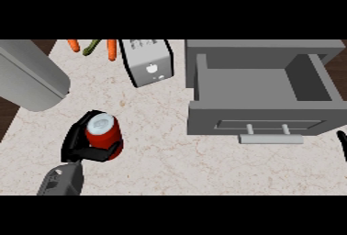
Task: Pick up the can, place it into the drawer and close the drawer
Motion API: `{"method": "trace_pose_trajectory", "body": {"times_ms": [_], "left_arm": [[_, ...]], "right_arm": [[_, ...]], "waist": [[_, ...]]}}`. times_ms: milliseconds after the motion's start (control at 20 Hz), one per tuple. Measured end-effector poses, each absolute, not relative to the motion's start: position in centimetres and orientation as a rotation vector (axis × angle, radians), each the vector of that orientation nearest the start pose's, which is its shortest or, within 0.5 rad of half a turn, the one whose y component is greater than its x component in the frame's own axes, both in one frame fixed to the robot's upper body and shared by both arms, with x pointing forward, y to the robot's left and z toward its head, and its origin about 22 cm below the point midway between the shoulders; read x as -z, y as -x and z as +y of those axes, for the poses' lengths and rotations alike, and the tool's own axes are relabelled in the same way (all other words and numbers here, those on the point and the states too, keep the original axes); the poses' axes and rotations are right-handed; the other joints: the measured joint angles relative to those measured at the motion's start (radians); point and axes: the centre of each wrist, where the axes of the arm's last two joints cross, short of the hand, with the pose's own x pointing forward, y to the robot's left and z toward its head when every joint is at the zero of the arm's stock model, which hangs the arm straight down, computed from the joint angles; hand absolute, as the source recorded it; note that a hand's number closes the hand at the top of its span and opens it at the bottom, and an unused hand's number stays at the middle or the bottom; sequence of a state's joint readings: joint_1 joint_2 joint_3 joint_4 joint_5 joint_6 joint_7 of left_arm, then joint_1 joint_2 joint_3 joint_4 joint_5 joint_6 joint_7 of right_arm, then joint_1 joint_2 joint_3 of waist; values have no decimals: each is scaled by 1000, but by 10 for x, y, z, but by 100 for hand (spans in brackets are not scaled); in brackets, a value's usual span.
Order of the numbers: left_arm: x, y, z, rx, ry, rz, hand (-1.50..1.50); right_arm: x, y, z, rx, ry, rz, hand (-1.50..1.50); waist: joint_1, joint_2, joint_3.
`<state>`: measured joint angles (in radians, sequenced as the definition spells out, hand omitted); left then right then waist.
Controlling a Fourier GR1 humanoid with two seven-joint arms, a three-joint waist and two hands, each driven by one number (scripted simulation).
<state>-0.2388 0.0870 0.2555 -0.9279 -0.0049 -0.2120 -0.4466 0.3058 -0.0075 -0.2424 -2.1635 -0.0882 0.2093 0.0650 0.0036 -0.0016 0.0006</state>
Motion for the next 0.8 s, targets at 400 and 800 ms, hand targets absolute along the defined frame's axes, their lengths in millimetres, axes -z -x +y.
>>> {"method": "trace_pose_trajectory", "body": {"times_ms": [400,800], "left_arm": [[32,-299,261,-91,-18,-1676,150],[-28,-321,216,2,2,-1739,150]], "right_arm": [[-97,-143,-298,34,179,-1824,-150],[-90,-142,-304,35,178,-1827,-150]], "waist": [[-4,-1,0],[-7,0,0]]}}
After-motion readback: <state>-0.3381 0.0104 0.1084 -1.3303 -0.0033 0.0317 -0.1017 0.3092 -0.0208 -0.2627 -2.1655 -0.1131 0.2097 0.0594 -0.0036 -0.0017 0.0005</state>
